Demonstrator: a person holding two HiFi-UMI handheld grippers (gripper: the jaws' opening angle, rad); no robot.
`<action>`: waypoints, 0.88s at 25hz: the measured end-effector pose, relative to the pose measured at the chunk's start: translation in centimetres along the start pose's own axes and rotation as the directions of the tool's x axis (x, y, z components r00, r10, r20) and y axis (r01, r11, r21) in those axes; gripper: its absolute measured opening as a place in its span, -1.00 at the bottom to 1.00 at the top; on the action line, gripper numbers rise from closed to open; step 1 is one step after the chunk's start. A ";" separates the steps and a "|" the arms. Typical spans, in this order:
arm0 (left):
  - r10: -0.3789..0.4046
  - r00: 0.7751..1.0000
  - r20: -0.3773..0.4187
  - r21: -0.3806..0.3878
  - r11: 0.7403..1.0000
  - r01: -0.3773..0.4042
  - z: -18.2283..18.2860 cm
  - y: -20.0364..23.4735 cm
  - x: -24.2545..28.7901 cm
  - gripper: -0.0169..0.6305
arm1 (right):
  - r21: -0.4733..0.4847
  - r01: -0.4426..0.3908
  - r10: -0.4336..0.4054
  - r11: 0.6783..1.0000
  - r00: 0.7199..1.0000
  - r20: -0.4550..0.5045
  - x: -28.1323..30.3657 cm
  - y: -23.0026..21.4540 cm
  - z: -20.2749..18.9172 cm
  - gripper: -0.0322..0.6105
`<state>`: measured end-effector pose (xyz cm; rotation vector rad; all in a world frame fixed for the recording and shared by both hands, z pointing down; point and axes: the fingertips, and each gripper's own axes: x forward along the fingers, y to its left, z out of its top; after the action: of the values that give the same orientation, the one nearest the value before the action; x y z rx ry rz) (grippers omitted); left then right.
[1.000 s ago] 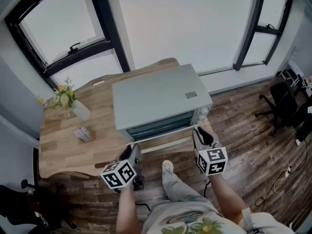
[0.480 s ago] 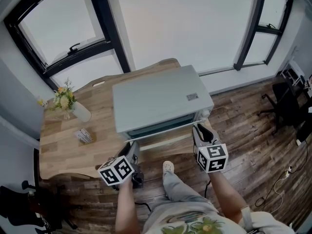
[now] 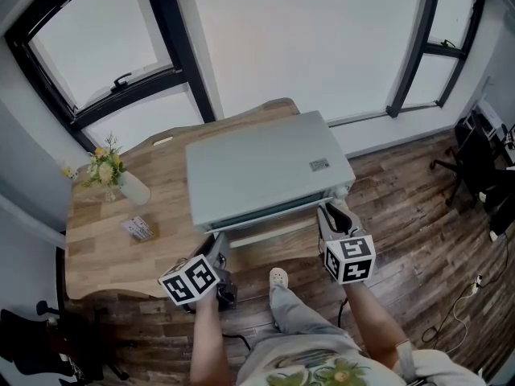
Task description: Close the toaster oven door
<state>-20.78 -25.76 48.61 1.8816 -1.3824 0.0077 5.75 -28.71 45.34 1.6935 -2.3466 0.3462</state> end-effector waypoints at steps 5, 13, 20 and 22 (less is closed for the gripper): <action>-0.001 1.000 -0.001 -0.012 1.000 0.001 0.6 0.1 0.4 -0.55 | -0.011 0.006 -0.006 1.000 1.000 -0.007 0.5 -0.1 0.3 -0.68; -0.013 1.000 0.009 -0.036 0.999 0.014 1.6 -0.2 0.8 -0.55 | -0.009 0.019 -0.019 1.000 1.000 -0.006 1.2 -0.3 0.9 -0.68; -0.021 1.000 0.014 -0.060 0.998 0.022 2.0 0.0 1.2 -0.55 | -0.024 0.030 -0.029 0.999 1.000 0.002 1.7 -0.3 1.2 -0.68; -0.023 1.000 0.013 -0.063 0.998 0.023 2.0 0.0 1.1 -0.55 | -0.026 0.030 -0.030 0.999 1.000 0.002 1.7 -0.2 1.3 -0.68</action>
<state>-21.16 -27.84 47.69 1.8480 -1.3541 -0.0588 5.41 -30.68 44.69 1.7161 -2.3142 0.3080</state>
